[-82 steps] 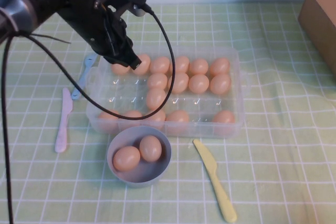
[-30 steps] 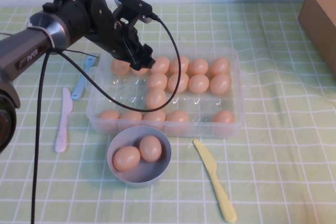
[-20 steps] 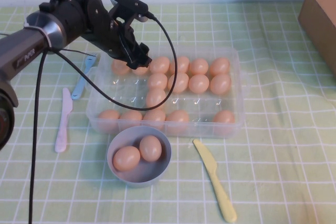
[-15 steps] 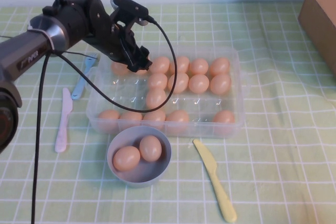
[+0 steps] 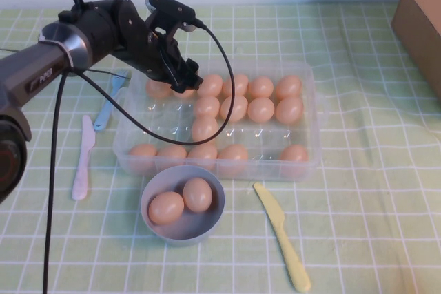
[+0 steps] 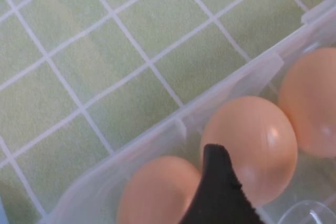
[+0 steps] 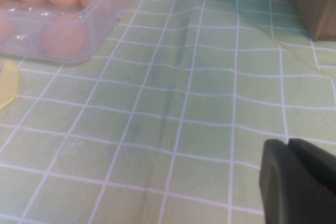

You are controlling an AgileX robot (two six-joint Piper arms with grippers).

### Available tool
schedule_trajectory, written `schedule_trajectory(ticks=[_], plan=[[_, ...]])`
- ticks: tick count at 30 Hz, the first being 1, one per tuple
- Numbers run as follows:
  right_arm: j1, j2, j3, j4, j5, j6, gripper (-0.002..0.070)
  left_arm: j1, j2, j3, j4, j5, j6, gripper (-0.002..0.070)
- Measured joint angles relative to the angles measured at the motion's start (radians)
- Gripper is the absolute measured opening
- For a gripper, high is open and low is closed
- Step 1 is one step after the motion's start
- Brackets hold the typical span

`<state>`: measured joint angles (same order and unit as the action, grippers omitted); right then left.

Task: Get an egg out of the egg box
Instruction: Pick up the egg from the plastic box

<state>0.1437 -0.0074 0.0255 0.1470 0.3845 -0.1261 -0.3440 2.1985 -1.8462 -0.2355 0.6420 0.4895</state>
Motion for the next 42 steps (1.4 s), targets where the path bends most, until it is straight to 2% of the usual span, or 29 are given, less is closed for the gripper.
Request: schedule_trajectory(ticks=[42], plan=[[0.0, 0.0, 0.0, 0.0, 0.0, 0.0, -0.0017, 0.0, 0.059, -0.004, -0.008, -0.078, 0.0, 0.0419]])
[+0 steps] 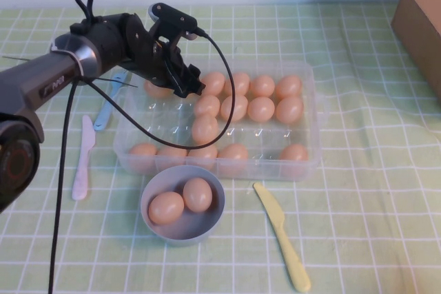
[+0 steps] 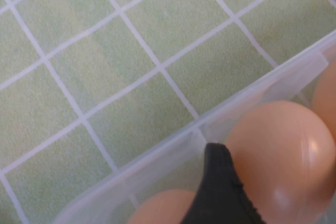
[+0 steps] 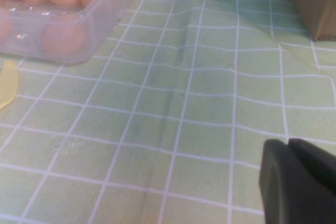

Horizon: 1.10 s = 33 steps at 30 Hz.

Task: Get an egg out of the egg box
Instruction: Pick up the egg from the plastic box

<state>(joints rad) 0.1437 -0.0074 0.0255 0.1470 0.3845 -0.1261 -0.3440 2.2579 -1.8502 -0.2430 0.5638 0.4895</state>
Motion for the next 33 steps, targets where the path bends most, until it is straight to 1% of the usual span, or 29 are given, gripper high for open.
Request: schedule_trajectory(ticks=[8, 14, 18, 33], plan=[[0.0, 0.0, 0.0, 0.0, 0.0, 0.0, -0.0017, 0.0, 0.001, 0.0, 0.0, -0.004, 0.0, 0.0413], [0.0, 0.0, 0.0, 0.0, 0.0, 0.0, -0.0017, 0.0, 0.004, 0.0, -0.002, -0.006, 0.0, 0.0344], [0.0, 0.0, 0.0, 0.0, 0.0, 0.0, -0.0017, 0.0, 0.004, 0.0, -0.004, -0.006, 0.0, 0.0324], [0.0, 0.0, 0.0, 0.0, 0.0, 0.0, -0.0017, 0.0, -0.035, 0.0, -0.001, 0.057, 0.0, 0.0324]])
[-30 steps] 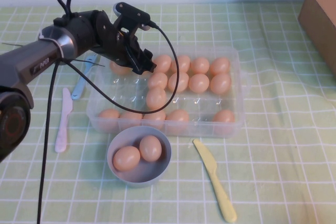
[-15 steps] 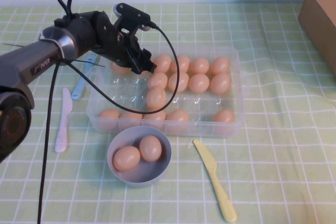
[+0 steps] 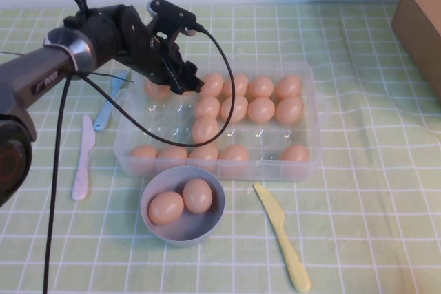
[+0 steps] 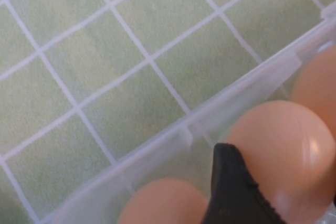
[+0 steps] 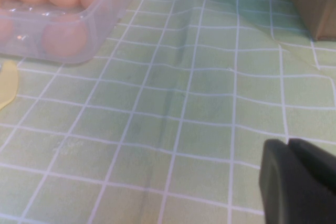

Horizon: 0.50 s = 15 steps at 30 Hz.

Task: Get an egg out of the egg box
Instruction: Pick up the egg from the plastic box

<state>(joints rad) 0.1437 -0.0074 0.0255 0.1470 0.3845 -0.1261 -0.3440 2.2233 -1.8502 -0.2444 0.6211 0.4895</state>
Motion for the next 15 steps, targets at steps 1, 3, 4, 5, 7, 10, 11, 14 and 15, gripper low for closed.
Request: schedule_trajectory(ticks=[1, 3, 4, 5, 7, 10, 11, 14, 15], plan=[[0.0, 0.0, 0.0, 0.0, 0.0, 0.0, -0.0017, 0.0, -0.005, 0.0, 0.0, 0.006, 0.0, 0.0324], [0.0, 0.0, 0.0, 0.0, 0.0, 0.0, -0.0017, 0.0, -0.021, 0.0, 0.0, 0.019, 0.0, 0.0324], [0.0, 0.0, 0.0, 0.0, 0.0, 0.0, -0.0017, 0.0, -0.027, 0.0, 0.002, 0.03, 0.0, 0.0324], [0.0, 0.0, 0.0, 0.0, 0.0, 0.0, -0.0017, 0.0, -0.037, 0.0, 0.004, 0.041, 0.0, 0.0324], [0.0, 0.0, 0.0, 0.0, 0.0, 0.0, -0.0017, 0.0, -0.055, 0.0, 0.01, 0.072, 0.0, 0.0324], [0.0, 0.0, 0.0, 0.0, 0.0, 0.0, -0.0017, 0.0, -0.09, 0.0, 0.014, 0.137, 0.0, 0.0324], [0.0, 0.0, 0.0, 0.0, 0.0, 0.0, -0.0017, 0.0, -0.101, 0.0, 0.016, 0.162, 0.0, 0.0324], [0.0, 0.0, 0.0, 0.0, 0.0, 0.0, -0.0017, 0.0, -0.149, 0.0, 0.017, 0.27, 0.0, 0.0324], [0.0, 0.0, 0.0, 0.0, 0.0, 0.0, -0.0017, 0.0, -0.168, 0.0, 0.017, 0.302, 0.0, 0.0324]])
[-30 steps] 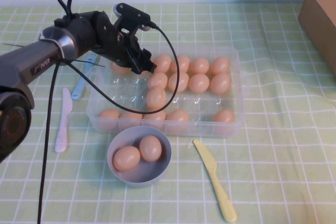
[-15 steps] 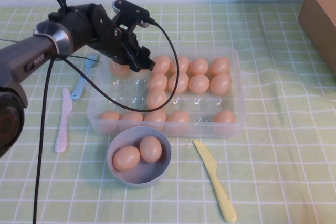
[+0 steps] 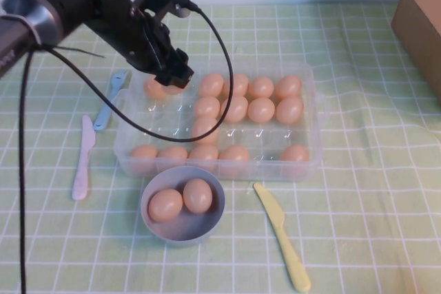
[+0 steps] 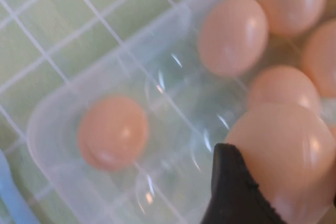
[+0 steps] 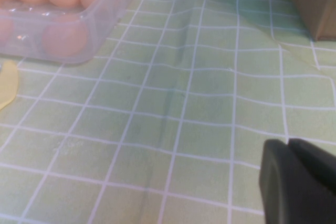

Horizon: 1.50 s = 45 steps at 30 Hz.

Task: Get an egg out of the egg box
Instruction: Pick up the egg from the plastic box, then place the egg in the bowl

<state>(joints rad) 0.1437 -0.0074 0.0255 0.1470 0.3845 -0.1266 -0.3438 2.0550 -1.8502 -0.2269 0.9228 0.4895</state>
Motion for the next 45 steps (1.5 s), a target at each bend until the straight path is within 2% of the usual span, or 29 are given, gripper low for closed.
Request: schedule_trajectory(ticks=[7, 12, 16, 20, 26, 33, 37, 45], plan=[[0.0, 0.0, 0.0, 0.0, 0.0, 0.0, -0.0017, -0.057, -0.153, 0.0, 0.109, 0.27, -0.004, 0.0324], [0.0, 0.0, 0.0, 0.0, 0.0, 0.0, -0.0017, -0.14, -0.257, 0.06, 0.235, 0.301, -0.004, 0.0324], [0.0, 0.0, 0.0, 0.0, 0.0, 0.0, -0.0017, -0.198, -0.324, 0.191, 0.265, 0.307, -0.004, 0.0324], [0.0, 0.0, 0.0, 0.0, 0.0, 0.0, -0.0017, -0.234, -0.365, 0.311, 0.254, 0.309, -0.004, 0.0324], [0.0, -0.002, 0.0, 0.0, 0.0, 0.0, -0.0017, -0.244, -0.382, 0.449, 0.148, 0.303, 0.001, 0.0324], [0.0, -0.002, 0.0, 0.0, 0.0, 0.0, -0.0017, -0.244, -0.382, 0.586, 0.132, 0.164, 0.111, 0.0323], [0.0, -0.002, 0.0, 0.0, 0.0, 0.0, -0.0017, -0.244, -0.378, 0.608, 0.132, 0.112, 0.13, 0.0323], [0.0, -0.002, 0.0, 0.0, 0.0, 0.0, -0.0017, -0.244, -0.333, 0.608, 0.045, 0.087, 0.134, 0.0323]])
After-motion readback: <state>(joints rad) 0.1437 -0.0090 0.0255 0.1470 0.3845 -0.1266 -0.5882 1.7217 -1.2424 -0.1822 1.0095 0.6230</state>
